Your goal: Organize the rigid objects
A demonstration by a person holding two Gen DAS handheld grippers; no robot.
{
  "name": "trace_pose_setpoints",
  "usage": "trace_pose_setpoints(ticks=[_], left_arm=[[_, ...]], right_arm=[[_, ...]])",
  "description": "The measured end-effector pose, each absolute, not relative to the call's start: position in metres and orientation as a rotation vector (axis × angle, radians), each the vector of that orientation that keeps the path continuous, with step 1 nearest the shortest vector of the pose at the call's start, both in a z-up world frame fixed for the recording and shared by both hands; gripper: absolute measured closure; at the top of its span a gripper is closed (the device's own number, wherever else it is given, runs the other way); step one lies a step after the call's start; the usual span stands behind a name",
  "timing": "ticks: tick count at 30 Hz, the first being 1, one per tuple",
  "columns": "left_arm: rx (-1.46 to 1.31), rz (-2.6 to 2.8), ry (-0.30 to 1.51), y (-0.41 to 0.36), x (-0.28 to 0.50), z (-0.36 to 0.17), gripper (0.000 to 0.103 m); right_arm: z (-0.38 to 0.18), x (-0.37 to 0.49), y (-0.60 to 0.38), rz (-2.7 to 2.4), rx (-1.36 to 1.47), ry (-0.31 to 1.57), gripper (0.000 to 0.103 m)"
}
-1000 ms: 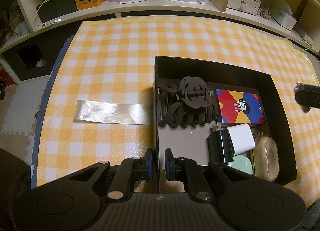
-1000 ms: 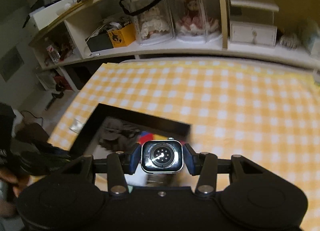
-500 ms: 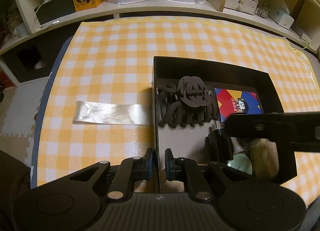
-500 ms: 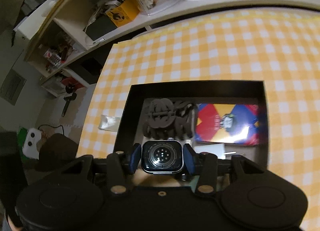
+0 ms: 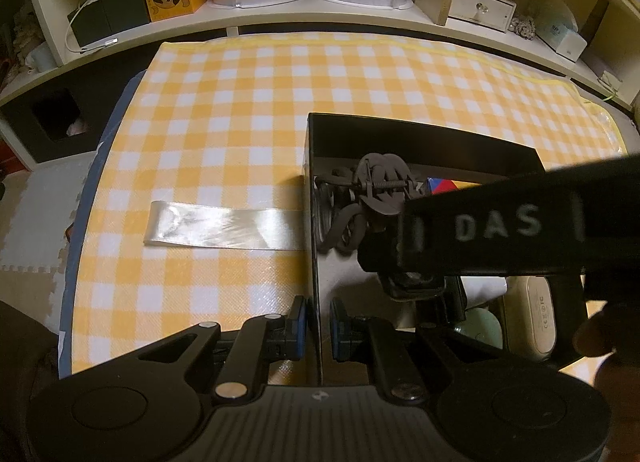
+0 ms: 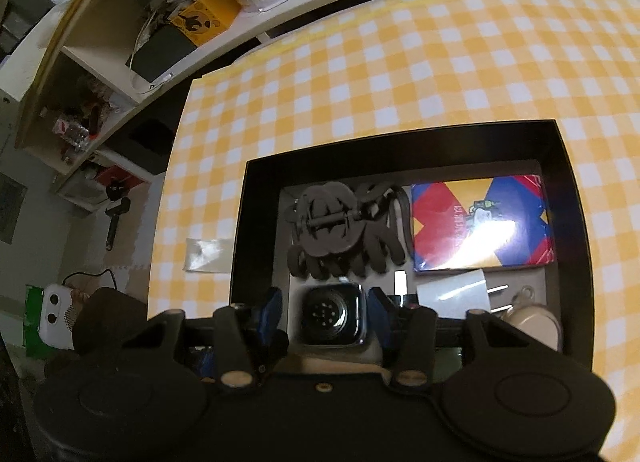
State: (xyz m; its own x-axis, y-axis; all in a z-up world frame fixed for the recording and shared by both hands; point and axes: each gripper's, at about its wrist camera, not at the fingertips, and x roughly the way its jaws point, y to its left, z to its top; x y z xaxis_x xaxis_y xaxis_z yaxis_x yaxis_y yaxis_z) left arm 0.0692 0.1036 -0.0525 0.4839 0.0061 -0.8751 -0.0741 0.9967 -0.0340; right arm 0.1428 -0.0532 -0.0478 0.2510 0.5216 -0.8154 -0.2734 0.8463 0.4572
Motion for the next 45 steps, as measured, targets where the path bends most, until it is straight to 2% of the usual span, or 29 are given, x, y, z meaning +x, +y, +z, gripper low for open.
trace_pose_setpoints(ticks=[21,27,32,36,38,41,45], left_arm=[[-0.069,0.049,1.066,0.103,0.07,-0.052,0.091],[-0.069,0.05,1.066,0.102,0.069,-0.052,0.091],[-0.068,0.05,1.066,0.102,0.069,-0.052,0.091],[-0.07,0.051,1.067,0.102,0.069,-0.052,0.091],[-0.07,0.05,1.066,0.101,0.069,-0.052,0.091],[-0.068,0.051,1.066,0.101,0.069,-0.052,0.091],[-0.07,0.051,1.066,0.101,0.069,-0.052,0.091]], right_arm=[[-0.032,0.131,-0.084,0.565,0.203,1.191,0.047],[-0.018,0.126,-0.096,0.557,0.164,1.135,0.038],[-0.008,0.12,-0.105,0.541,0.116,1.064,0.022],[-0.001,0.116,-0.115,0.546,0.087,1.024,0.018],[0.002,0.114,-0.121,0.543,0.081,1.002,0.009],[0.007,0.11,-0.129,0.535,0.065,0.962,0.001],[0.015,0.107,-0.138,0.522,0.041,0.918,0.0]])
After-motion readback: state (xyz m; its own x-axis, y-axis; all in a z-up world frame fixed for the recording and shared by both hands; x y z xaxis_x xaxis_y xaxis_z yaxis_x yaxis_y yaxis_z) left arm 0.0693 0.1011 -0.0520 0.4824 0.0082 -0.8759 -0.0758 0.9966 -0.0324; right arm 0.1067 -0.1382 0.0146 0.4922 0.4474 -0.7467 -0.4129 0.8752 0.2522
